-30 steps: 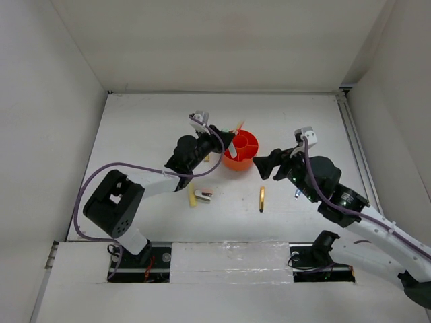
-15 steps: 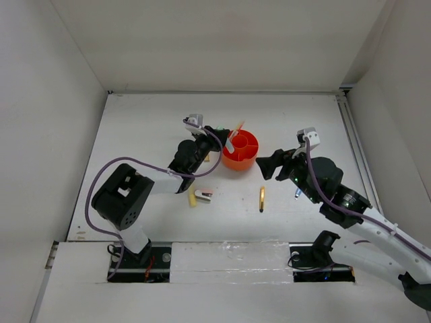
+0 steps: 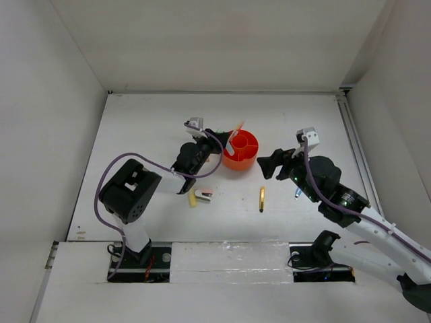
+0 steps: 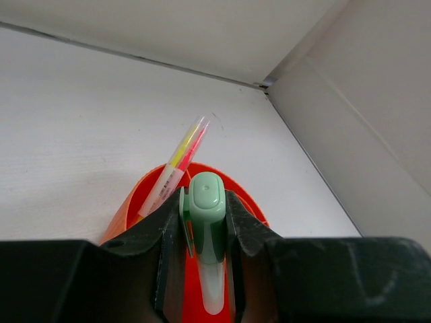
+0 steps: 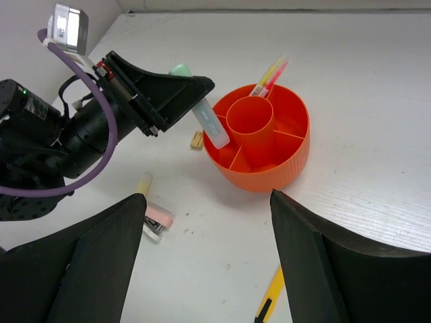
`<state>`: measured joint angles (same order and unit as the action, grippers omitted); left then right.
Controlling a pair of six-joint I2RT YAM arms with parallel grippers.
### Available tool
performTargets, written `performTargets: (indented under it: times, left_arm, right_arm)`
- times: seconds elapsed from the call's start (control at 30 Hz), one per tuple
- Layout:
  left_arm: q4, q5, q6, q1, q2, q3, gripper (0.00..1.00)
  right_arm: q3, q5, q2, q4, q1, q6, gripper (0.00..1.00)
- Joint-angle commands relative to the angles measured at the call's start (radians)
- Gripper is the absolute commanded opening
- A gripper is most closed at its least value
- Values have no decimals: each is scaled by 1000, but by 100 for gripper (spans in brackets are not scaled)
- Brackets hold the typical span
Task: Sort the stationery into containers
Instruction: Place the stationery in the storage box.
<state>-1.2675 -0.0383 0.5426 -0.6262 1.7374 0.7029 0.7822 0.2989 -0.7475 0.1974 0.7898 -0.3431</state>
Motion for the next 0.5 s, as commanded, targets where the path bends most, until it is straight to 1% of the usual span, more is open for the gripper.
performTargets:
  times: [0.0,0.07,0.17,0.2,0.27,0.3,0.33,0.43,0.47]
  left_arm:
    - [-104,5,19,3,4,-3,0]
    - [-115,5,19,3,13,-3,2]
    - [-136,15,19,3,13,-13,12]
    - [-136,15,19,3,13,-13,21]
    - [-156,27,28,3,13,-22,29]
    - [-156,37,28,3,-1,-32,35]
    - [-167,37,28,3,-1,-33,47]
    - [-176,58,28,3,-30,-45,60]
    - [-176,58,28,3,-44,-54,66]
  right_arm:
    - [0,-10,4,-33,-20,15,80]
    - [0,-21,13,-33,-20,24,80]
    - [0,-21,13,-33,-29,24,80]
    - [0,-32,13,-33,-29,24,80]
    - [0,-44,13,-33,-38,24,80]
    - [0,-44,13,-33,-38,33,80]
    - [0,-56,13,-33,-38,33,80]
    - [0,-67,-9,-42,-47,33,80]
    - [0,-67,-9,-42,-47,33,80]
